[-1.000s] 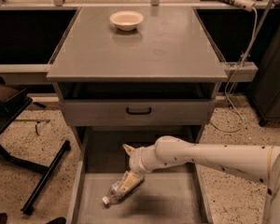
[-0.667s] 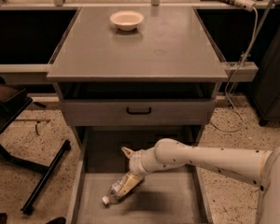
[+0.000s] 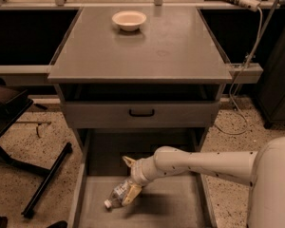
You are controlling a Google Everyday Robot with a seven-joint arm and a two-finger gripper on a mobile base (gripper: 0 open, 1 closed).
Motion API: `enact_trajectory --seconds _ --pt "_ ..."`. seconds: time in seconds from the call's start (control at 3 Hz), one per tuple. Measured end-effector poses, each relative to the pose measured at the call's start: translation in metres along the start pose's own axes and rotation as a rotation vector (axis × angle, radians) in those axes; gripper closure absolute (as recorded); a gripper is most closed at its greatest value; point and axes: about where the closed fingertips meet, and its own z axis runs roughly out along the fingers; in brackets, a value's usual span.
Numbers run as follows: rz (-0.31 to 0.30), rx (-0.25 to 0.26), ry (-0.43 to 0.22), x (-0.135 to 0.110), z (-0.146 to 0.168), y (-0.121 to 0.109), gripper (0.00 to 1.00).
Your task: Pick blue plastic bottle from middle drawer and place on counter
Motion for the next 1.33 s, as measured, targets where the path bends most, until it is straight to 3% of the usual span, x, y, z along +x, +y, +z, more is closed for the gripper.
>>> enact_trajectory --seconds 0.67,1.0,1.33 --pt "-0.011 -0.005 0.05 0.027 0.022 0.0 0.0" --pt "-0.011 -0.005 0.05 0.027 0.022 0.0 0.0" --pt "-0.011 -0.005 0.05 0.027 0.022 0.0 0.19"
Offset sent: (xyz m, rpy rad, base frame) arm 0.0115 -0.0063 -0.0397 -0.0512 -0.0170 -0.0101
